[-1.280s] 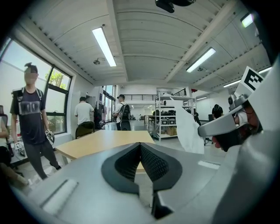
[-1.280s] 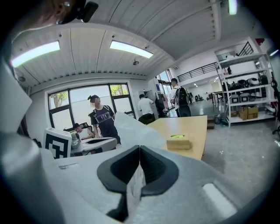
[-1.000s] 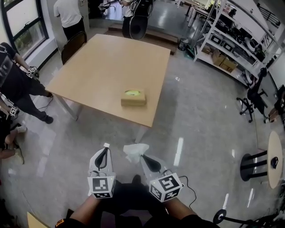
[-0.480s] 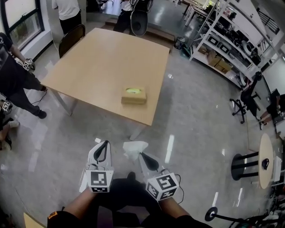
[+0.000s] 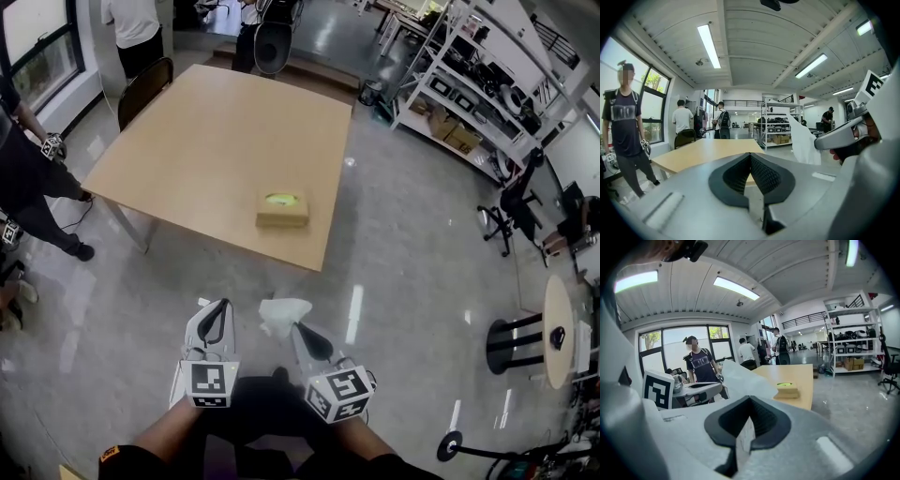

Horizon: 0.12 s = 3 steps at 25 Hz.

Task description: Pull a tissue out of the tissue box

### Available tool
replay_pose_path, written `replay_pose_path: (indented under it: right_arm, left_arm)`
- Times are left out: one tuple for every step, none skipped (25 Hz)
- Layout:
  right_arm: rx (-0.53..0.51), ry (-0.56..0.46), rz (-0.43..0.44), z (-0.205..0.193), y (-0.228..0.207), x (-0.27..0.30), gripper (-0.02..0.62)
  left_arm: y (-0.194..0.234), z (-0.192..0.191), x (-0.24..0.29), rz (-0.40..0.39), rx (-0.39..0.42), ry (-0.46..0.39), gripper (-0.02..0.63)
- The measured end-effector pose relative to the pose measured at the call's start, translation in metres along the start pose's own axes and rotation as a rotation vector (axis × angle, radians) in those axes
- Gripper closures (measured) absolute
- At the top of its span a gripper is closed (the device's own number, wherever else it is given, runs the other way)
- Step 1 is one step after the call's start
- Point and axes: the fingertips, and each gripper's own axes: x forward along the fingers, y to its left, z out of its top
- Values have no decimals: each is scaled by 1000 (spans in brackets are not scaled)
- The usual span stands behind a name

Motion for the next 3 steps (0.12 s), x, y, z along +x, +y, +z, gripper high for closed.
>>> replay_pose_path:
  right_arm:
    - [1,1,-2,0,-3,-2,600]
    - [3,3,-4,-1,-6,-3,600]
    - [6,4,-7,-1,-9,-5,600]
  left_arm:
    - [-3,0,1,-3,0,0,588]
    - [-5,1,3,-5,1,-1,588]
    - [-8,1,4,-8,1,-1,588]
